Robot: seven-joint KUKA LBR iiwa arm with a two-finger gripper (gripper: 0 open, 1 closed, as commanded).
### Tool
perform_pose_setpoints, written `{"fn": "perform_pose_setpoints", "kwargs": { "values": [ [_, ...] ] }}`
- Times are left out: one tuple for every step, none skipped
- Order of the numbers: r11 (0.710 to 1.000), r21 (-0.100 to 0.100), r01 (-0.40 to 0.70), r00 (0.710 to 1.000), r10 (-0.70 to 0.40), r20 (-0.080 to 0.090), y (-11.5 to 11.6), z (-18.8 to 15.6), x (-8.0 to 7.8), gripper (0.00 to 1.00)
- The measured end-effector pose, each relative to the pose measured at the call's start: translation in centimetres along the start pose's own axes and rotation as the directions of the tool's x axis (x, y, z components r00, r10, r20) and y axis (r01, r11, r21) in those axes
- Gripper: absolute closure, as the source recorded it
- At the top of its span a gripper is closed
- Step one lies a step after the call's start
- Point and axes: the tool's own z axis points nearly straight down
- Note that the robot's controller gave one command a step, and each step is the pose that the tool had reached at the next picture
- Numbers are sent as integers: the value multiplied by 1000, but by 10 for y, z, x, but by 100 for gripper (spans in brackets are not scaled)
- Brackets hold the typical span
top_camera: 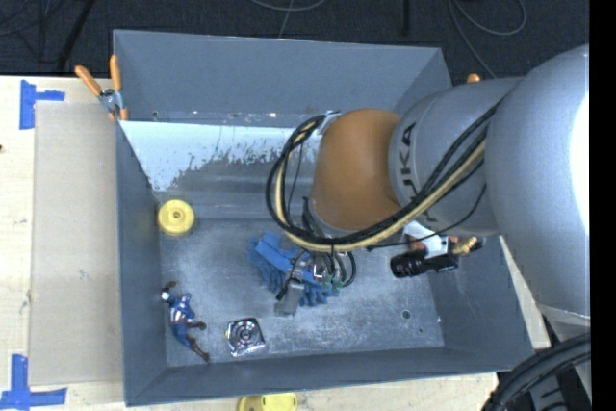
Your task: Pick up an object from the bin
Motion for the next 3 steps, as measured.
{"fn": "perform_pose_setpoints", "kwargs": {
  "values": [
    [998, -3, -68, 998, 68, 6, -3, 41, -7, 0],
    [980, -2, -198, 980, 198, 4, -12, 42, 1, 100],
    [980, -2, -198, 980, 198, 4, -12, 42, 1, 100]
  ]
}}
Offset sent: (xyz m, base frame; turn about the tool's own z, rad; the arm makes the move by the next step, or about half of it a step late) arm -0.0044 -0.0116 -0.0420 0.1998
